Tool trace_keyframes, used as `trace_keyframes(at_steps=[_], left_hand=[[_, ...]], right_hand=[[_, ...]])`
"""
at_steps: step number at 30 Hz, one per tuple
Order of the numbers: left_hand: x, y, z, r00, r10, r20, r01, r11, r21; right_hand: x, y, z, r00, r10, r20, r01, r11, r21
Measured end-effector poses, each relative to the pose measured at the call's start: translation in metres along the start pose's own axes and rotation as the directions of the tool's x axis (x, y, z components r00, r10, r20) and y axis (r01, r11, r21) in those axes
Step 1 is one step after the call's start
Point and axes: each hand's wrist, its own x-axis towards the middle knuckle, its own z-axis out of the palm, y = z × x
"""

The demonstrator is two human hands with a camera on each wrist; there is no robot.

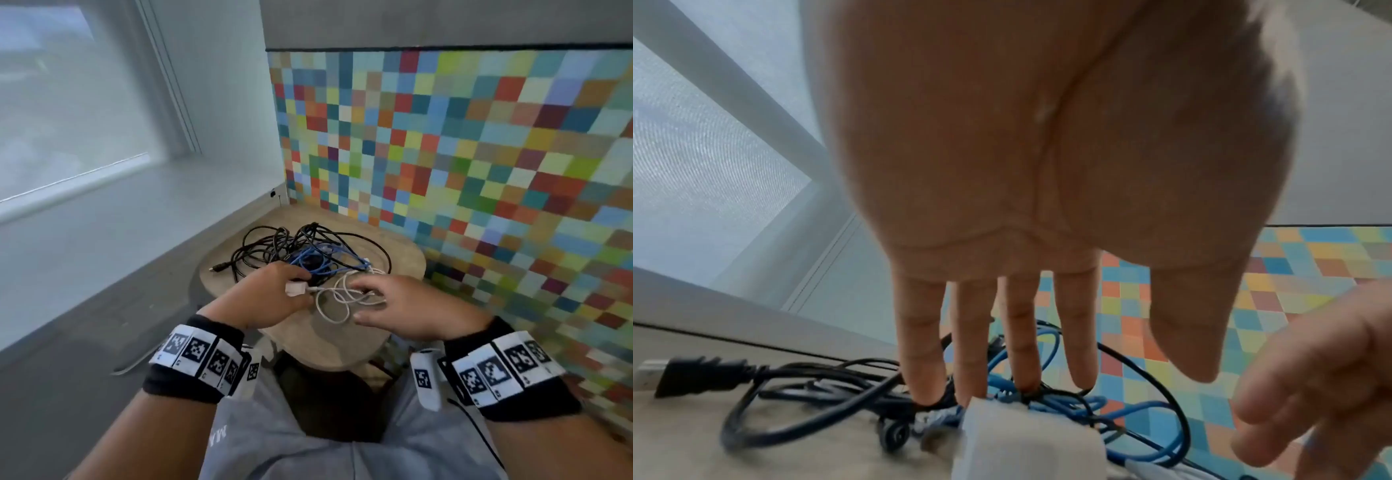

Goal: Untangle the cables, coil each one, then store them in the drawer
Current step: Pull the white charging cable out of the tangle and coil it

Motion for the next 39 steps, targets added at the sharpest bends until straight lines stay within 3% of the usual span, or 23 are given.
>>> trace_keyframes(at_steps=[4, 10, 14, 21, 26, 34, 39], left_hand=[[0.003, -0.004, 0.007, 0.997, -0.067, 0.024, 0.065, 0.996, 0.054], [0.010, 0.000, 0.020, 0.991, -0.099, 0.093, 0.100, 0.995, -0.008], [0.011, 0.003, 0.024, 0.997, -0.053, 0.051, 0.052, 0.999, 0.005], [-0.002, -0.007, 0.027, 0.991, -0.118, -0.064, 0.110, 0.988, -0.111], [-0.002, -0.004, 0.029, 0.987, -0.148, -0.068, 0.137, 0.979, -0.153], [-0.009, -0.001, 0.045, 0.980, -0.130, -0.153, 0.100, 0.977, -0.190], [-0.018, -0.008, 0.058, 0.981, -0.121, -0.151, 0.089, 0.976, -0.200]], right_hand=[[0.005, 0.012, 0.009, 0.999, 0.032, 0.014, -0.032, 0.999, -0.031], [0.018, 0.029, 0.023, 0.992, 0.033, -0.118, -0.036, 0.999, -0.020], [0.028, 0.034, 0.040, 0.968, 0.057, -0.245, -0.068, 0.997, -0.037], [0.034, 0.034, 0.059, 0.938, 0.058, -0.341, -0.107, 0.987, -0.124], [0.038, 0.034, 0.069, 0.903, 0.059, -0.425, -0.114, 0.988, -0.105], [0.038, 0.053, 0.084, 0.820, -0.004, -0.572, -0.031, 0.998, -0.051], [0.036, 0.059, 0.092, 0.792, -0.133, -0.596, 0.068, 0.989, -0.130]])
